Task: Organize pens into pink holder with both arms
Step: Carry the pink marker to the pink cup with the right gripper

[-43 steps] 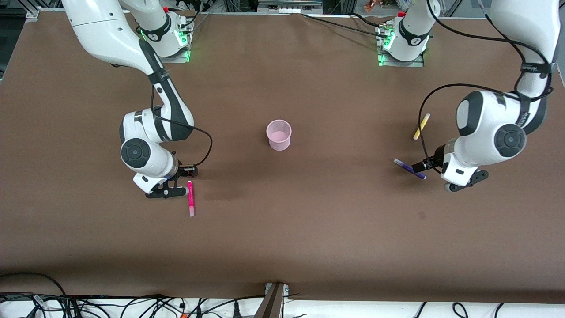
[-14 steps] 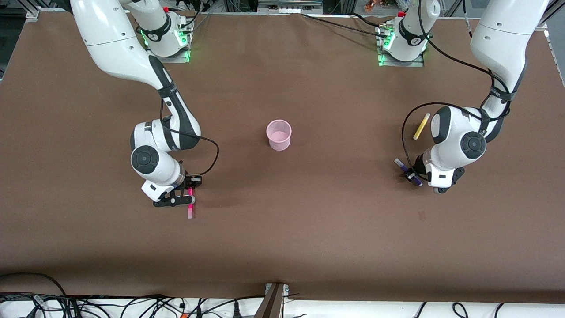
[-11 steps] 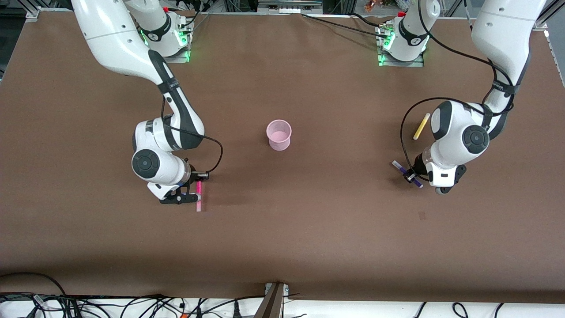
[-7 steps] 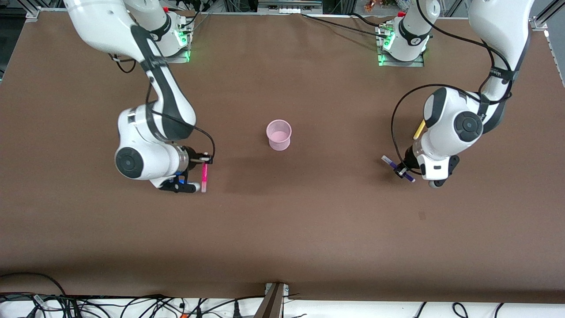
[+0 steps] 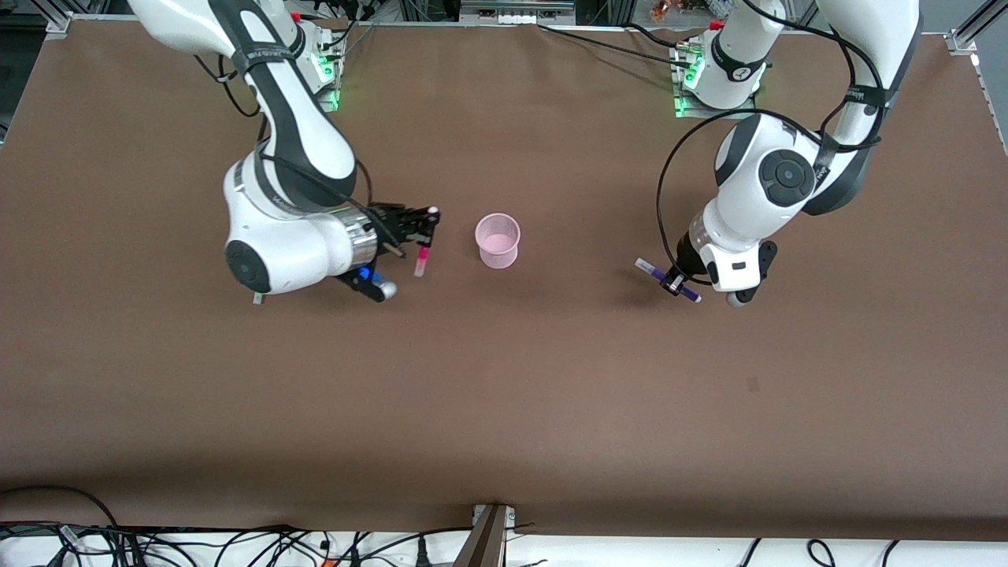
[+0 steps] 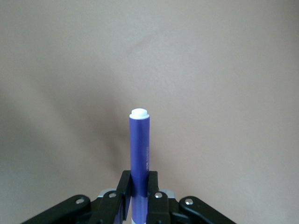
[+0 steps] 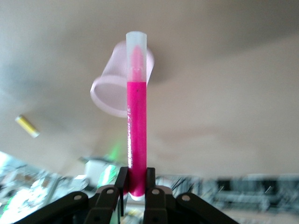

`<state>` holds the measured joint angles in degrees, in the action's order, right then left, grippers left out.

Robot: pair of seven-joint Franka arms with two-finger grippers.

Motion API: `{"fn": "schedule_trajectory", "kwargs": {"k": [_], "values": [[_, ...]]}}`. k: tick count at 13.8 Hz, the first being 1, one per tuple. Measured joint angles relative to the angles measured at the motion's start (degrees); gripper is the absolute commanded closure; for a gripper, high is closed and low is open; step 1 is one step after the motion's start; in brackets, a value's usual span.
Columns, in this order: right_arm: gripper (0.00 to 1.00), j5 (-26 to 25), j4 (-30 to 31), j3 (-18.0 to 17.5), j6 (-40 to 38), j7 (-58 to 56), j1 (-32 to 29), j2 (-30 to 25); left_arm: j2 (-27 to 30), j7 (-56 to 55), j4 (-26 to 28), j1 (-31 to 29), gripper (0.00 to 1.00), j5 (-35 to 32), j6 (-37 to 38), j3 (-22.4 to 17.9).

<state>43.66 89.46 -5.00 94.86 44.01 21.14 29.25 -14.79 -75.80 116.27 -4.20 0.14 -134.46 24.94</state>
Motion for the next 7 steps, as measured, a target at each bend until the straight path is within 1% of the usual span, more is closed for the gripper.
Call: {"fn": "schedule_trajectory", "kwargs": {"k": [2, 5, 7], "values": [[1.00, 5.7, 2.4, -1.5, 1.3, 4.2, 0.8, 0.1, 0.6, -0.3, -0.1, 0.1, 1.00, 0.0, 0.3, 0.6], [1.00, 10.9, 6.9, -2.2, 5.1, 5.8, 3.9, 0.5, 0.7, -0.4, -0.2, 0.3, 1.00, -0.1, 0.5, 0.8], [1.00, 12.7, 8.7, -2.3, 7.5, 5.8, 6.2, 1.3, 0.7, -0.4, -0.2, 0.3, 1.00, -0.4, 0.5, 0.8]]}}
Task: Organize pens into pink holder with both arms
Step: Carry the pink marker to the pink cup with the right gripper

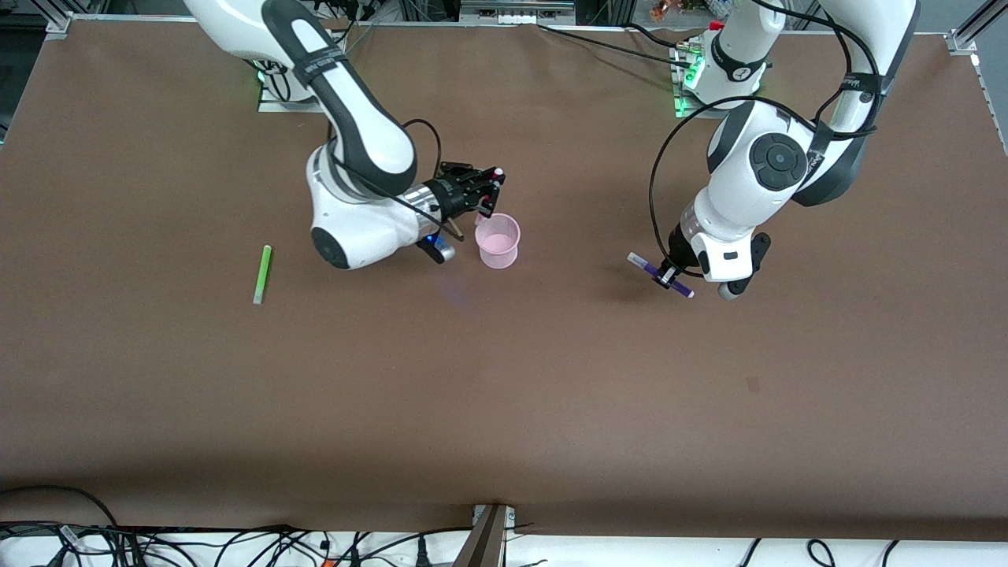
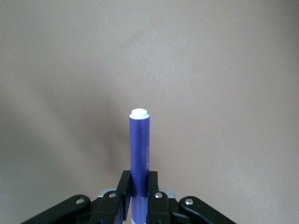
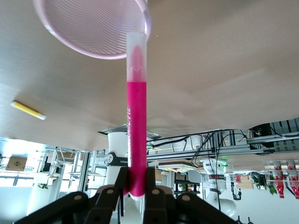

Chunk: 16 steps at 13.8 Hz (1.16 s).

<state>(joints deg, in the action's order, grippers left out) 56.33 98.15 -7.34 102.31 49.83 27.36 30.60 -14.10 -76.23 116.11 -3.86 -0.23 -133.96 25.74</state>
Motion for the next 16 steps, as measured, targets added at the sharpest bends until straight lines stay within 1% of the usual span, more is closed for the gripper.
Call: {"fn": "schedule_trajectory", "kwargs": {"k": [4, 11, 12, 13, 14, 15, 16], "values": [[1.00, 0.5, 0.3, -0.1, 4.1, 0.4, 3.4, 0.7, 0.0, 0.0, 0.0, 0.0, 1.00, -0.1, 0.1, 0.0], [1.00, 0.3, -0.7, 0.1, 8.1, 0.5, 3.5, 0.9, 0.0, 0.0, 0.0, 0.0, 1.00, -0.1, 0.1, 0.0], [0.92, 0.3, -1.2, 0.1, 8.4, 0.5, 3.5, 1.3, 0.0, 0.0, 0.0, 0.0, 1.00, -0.1, 0.1, 0.0], [0.64, 0.2, -1.5, 0.1, 9.0, 0.4, 3.5, 1.7, 0.0, 0.0, 0.0, 0.0, 1.00, -0.1, 0.1, 0.0], [0.52, 0.0, -1.6, 0.1, 9.8, 0.4, 3.6, 2.3, 0.0, 0.0, 0.0, 0.0, 1.00, -0.1, 0.1, 0.0], [0.33, -0.7, -1.6, 0.1, 10.1, 0.3, 3.7, 2.9, 0.0, 0.0, 0.0, 0.0, 1.00, -0.1, 0.1, 0.0], [0.00, -1.7, -1.6, 0.1, 10.4, 0.1, 3.8, 3.4, 0.0, 0.0, 0.0, 0.0, 1.00, -0.2, 0.1, 0.0]]}}
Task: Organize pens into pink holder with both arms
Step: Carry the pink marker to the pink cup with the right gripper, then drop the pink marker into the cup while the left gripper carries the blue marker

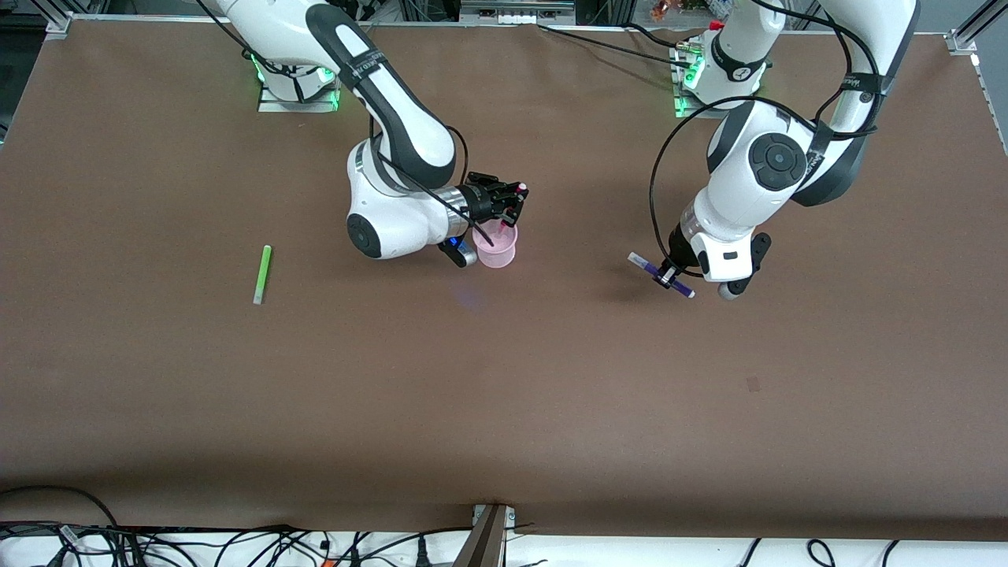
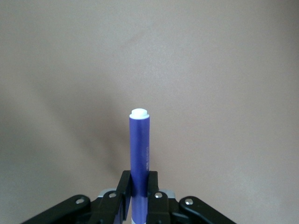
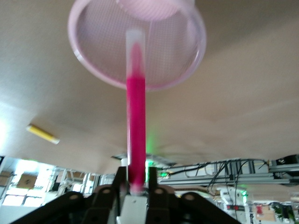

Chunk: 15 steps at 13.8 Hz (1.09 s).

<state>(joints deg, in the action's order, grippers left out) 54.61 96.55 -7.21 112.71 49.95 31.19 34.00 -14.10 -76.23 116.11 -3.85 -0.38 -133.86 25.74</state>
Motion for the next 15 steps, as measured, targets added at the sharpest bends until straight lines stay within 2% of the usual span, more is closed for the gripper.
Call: {"fn": "schedule_trajectory", "kwargs": {"k": [2, 6, 9, 12, 15], "values": [[0.00, -2.5, -0.2, 0.0, 0.6, -0.2, 0.1, 0.4, 0.0, 0.0, 0.0, 0.0, 1.00, 0.0, 0.0, 0.0], [0.00, -13.5, -3.2, 3.0, 0.7, -0.2, 0.1, -3.2, 0.0, -0.1, 0.0, 0.0, 1.00, 0.0, 0.0, 0.1], [0.00, -24.9, -3.9, 8.6, 0.1, -5.2, -0.2, -9.5, 0.0, -4.0, 0.0, 2.1, 1.00, -0.2, 0.0, 1.0], [0.00, -28.4, -3.8, 14.8, -0.8, -14.6, -0.3, -14.1, 0.0, -15.0, -0.7, 7.6, 1.00, -4.9, 0.0, 1.5], [0.00, -34.2, -2.5, 22.0, -4.3, -30.6, -0.4, -18.4, 0.1, -26.9, -2.3, 13.3, 1.00, -11.1, 0.0, 1.6]]}}
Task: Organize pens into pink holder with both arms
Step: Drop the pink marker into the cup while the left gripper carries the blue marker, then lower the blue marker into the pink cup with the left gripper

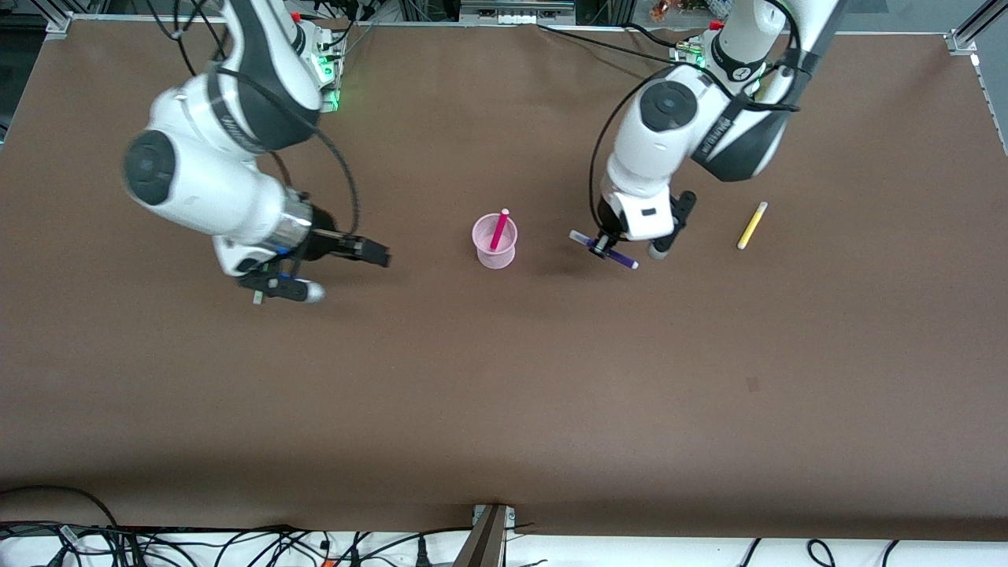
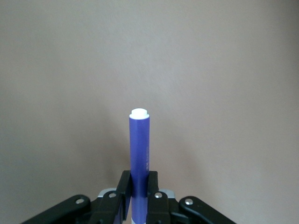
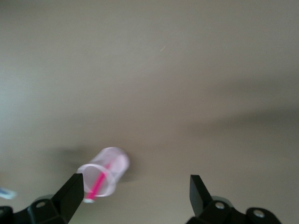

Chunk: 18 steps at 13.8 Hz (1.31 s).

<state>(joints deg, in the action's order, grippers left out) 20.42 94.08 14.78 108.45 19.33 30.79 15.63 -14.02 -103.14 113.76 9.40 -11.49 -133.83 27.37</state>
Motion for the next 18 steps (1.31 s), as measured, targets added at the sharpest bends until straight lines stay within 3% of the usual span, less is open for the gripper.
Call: {"fn": "schedule_trajectory", "kwargs": {"k": [3, 6, 9, 14, 16, 18], "values": [[0.00, -8.8, 1.3, 4.8, -5.8, -8.1, -0.1, -5.4, -0.4, -7.9, -3.4, 5.0, 1.00, -5.3, 2.5, 0.0], [0.00, -14.7, 1.4, 6.2, -11.1, -10.4, -0.1, -10.2, -3.7, -16.3, -8.6, 9.8, 1.00, -13.6, 7.7, 0.0], [0.00, -15.4, 0.2, 6.9, -12.5, -12.5, -0.1, -11.7, -8.7, -23.7, -13.0, 14.0, 1.00, -21.6, 10.5, -0.2], [0.00, -15.7, -4.2, 7.3, -12.9, -12.9, -1.3, -8.5, -18.4, -30.2, -21.0, 20.8, 1.00, -34.7, 18.1, -0.7], [0.00, -15.7, -4.9, 6.0, -14.2, -12.9, -3.3, -7.7, -21.6, -32.4, -23.5, 23.2, 1.00, -38.6, 19.7, -1.3], [0.00, -15.7, -5.2, -1.3, -15.8, -13.2, -10.7, -7.8, -23.0, -33.1, -24.6, 24.8, 1.00, -40.0, 20.2, -2.1]]}}
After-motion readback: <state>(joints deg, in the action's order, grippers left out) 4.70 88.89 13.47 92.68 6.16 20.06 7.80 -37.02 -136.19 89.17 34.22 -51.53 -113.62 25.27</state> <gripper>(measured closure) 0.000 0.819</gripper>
